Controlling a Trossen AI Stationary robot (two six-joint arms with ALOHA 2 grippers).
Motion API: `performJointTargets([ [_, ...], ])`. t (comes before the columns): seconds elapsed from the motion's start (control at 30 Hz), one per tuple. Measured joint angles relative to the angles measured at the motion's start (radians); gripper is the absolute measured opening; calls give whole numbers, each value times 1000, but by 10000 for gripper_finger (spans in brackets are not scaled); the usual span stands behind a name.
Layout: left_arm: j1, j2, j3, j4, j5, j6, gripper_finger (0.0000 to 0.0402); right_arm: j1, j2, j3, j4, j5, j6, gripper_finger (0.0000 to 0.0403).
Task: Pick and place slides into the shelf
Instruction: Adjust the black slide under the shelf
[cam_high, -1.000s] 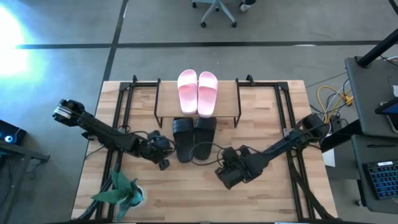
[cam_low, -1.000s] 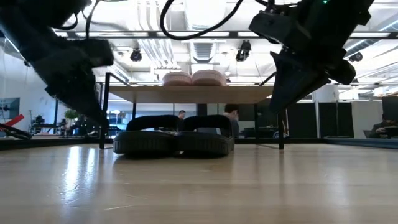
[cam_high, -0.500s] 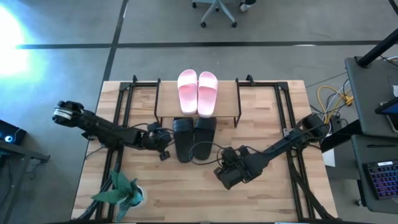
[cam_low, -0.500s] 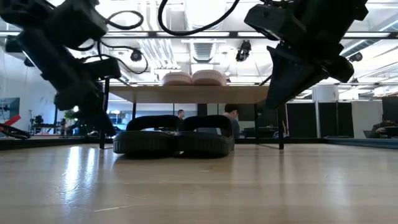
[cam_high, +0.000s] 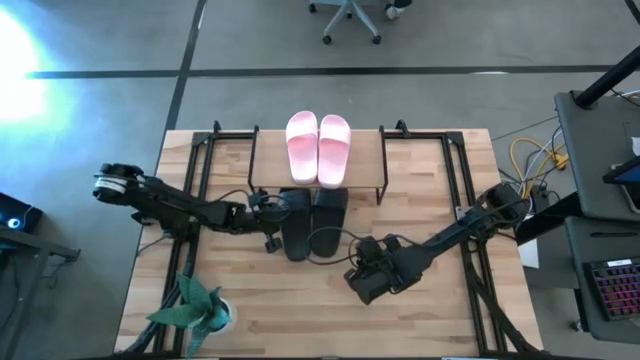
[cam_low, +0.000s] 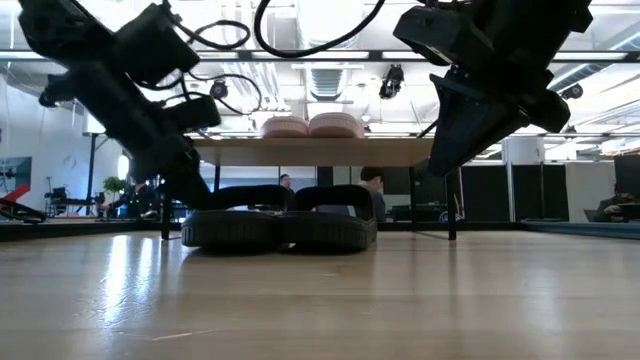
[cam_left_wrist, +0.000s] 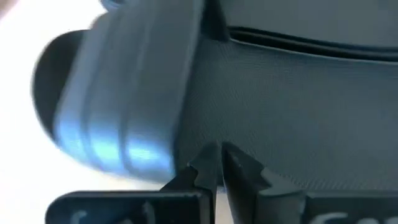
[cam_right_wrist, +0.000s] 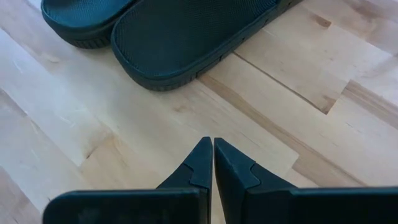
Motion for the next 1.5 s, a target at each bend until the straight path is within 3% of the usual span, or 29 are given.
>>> performJointTargets([
  [0.3, 3, 86, 33, 62, 10, 54, 8, 0, 0, 0, -8, -4, 26, 9],
  [0.77, 45, 105, 37, 169, -30, 99, 8, -7, 0, 0, -25, -3, 53, 9],
  [1.07, 42, 138, 51, 229, 18, 110, 8, -16, 0, -1, -28, -3, 53, 9],
  [1.3, 10, -19, 65, 68, 8, 138, 8, -16, 0, -1, -35, -3, 52, 9],
  [1.5, -107, -171, 69, -161, -69, 238, 8, -16, 1, -3, -60, 1, 30, 9],
])
